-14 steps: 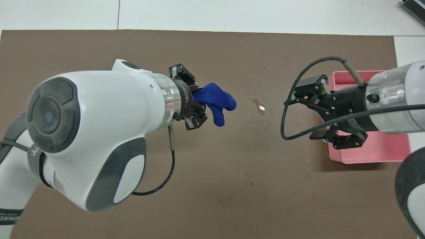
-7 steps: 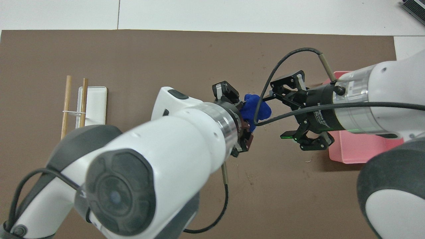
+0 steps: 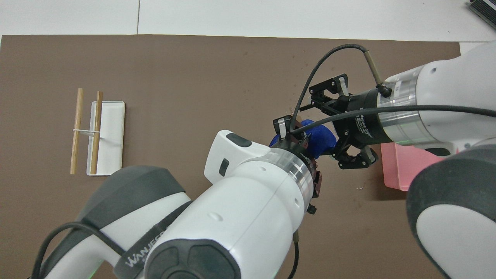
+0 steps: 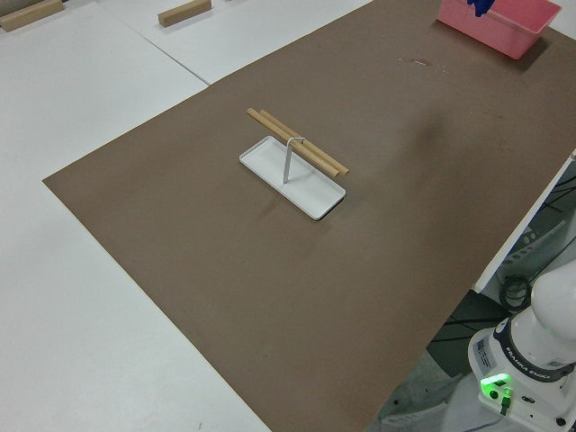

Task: Wipe water with towel using both arms
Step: 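Grasp the towel with the right gripper from the left gripper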

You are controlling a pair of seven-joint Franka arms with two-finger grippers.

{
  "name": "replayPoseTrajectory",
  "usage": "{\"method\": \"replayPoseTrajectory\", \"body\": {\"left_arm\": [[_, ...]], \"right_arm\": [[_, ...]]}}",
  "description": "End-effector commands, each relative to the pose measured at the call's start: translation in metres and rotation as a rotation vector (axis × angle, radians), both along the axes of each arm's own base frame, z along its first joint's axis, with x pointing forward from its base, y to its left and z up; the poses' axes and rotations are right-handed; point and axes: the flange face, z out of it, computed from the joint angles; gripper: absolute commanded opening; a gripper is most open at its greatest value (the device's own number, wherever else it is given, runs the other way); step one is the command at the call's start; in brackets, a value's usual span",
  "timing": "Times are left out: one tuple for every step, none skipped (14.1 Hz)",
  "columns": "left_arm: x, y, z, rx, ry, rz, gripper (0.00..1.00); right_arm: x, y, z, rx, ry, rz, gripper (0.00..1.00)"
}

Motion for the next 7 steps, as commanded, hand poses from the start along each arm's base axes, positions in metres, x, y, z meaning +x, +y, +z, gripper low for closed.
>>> {"method": "replayPoseTrajectory", "body": {"left_arm": [[-0.009,0.001,0.022,-0.019,0.006,0.033,0.00],[-0.009,0.001,0.022,-0.022,0.009,0.038,0.00],[-0.007,0.002,0.022,-0.024,0.012,0.042,0.00],[-0.005,0.005,0.023,-0.026,0.012,0.048,0.00],[-0.003,0.006,0.023,-0.027,0.013,0.053,0.00],[0.001,0.009,0.023,-0.025,0.016,0.061,0.00],[0.002,0.011,0.023,-0.024,0.017,0.064,0.00]], "right_arm": [[-0.001,-0.002,-0.006,0.000,0.030,-0.014,0.88],[-0.001,-0.004,-0.006,-0.003,0.038,-0.012,0.81],[0.000,-0.009,-0.006,-0.006,0.043,-0.019,0.68],[0.001,-0.012,-0.005,-0.010,0.041,-0.021,0.50],[0.001,-0.014,-0.004,-0.023,0.034,-0.022,0.27],[0.002,-0.015,-0.004,-0.035,0.028,-0.021,0.00],[0.003,-0.017,-0.003,-0.054,0.016,-0.020,0.00]]}}
